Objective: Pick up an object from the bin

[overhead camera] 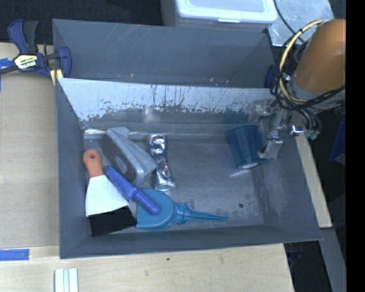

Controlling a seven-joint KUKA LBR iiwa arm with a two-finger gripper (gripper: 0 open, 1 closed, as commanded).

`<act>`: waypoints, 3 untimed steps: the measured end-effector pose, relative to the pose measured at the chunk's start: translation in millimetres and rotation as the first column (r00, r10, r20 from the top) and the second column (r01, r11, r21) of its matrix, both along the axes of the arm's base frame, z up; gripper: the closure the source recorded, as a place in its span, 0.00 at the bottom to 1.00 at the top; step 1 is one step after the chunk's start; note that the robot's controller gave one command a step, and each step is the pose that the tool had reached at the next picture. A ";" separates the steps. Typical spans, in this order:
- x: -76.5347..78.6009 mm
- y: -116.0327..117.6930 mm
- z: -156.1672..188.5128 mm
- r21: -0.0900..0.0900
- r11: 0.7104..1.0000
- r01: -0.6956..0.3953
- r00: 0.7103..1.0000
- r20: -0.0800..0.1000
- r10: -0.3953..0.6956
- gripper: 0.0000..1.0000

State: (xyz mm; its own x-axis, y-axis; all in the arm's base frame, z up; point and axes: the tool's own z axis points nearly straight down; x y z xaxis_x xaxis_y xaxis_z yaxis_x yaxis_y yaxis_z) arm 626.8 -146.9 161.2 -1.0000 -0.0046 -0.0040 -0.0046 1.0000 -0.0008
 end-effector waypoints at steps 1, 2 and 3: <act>-9.8 9.6 -17.9 -0.003 1.000 0.026 1.000 0.009 -0.026 0.00; -21.2 -9.5 48.0 -0.008 0.985 -0.170 0.985 0.016 0.170 0.00; -19.9 6.7 -51.3 0.003 0.985 0.175 0.985 0.000 -0.175 0.00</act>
Offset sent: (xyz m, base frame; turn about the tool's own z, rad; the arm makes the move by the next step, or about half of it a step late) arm -0.0229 -0.0088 0.0446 -0.1714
